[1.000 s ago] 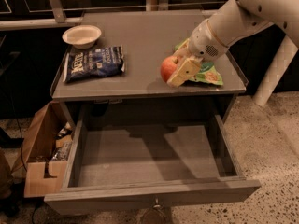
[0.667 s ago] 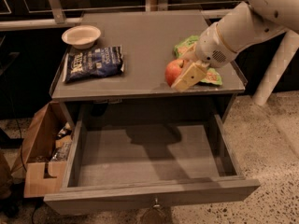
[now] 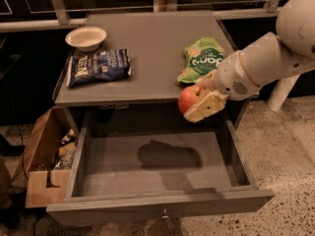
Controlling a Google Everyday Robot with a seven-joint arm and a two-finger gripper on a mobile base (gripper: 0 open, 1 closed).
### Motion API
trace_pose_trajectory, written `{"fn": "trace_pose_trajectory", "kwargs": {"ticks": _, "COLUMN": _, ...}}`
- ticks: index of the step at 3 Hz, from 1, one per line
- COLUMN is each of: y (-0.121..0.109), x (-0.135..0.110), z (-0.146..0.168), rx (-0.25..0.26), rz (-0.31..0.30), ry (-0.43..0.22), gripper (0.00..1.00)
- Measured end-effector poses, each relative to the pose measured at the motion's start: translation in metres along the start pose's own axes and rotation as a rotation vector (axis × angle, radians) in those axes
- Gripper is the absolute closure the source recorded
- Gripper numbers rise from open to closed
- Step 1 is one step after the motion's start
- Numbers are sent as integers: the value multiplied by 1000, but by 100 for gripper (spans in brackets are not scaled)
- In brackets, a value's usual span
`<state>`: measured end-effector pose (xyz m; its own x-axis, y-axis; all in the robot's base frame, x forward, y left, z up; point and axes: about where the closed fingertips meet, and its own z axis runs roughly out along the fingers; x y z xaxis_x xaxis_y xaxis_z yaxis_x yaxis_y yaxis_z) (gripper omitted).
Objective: Place apple into top drawer
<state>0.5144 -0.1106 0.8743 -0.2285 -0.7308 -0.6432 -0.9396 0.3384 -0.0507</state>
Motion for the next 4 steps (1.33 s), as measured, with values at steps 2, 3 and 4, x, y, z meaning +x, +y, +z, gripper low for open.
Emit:
{"fn": "trace_pose_trajectory", "kwargs": {"ticks": 2, "y": 4, "x": 11, "z": 14, "rx": -10, "rz": 33, "ry": 0, "gripper": 100}}
{"fn": "trace_pose_trajectory", "kwargs": {"ticks": 3, "y": 22, "x": 40, "z": 48, "rx": -16, "rz": 138, "ry": -23, "gripper": 100}}
{"fn": "trace_pose_trajectory", "kwargs": {"ticks": 4, "y": 22, "x": 41, "z": 48, "rx": -16, "rz": 139, "ry": -23, "gripper": 100}}
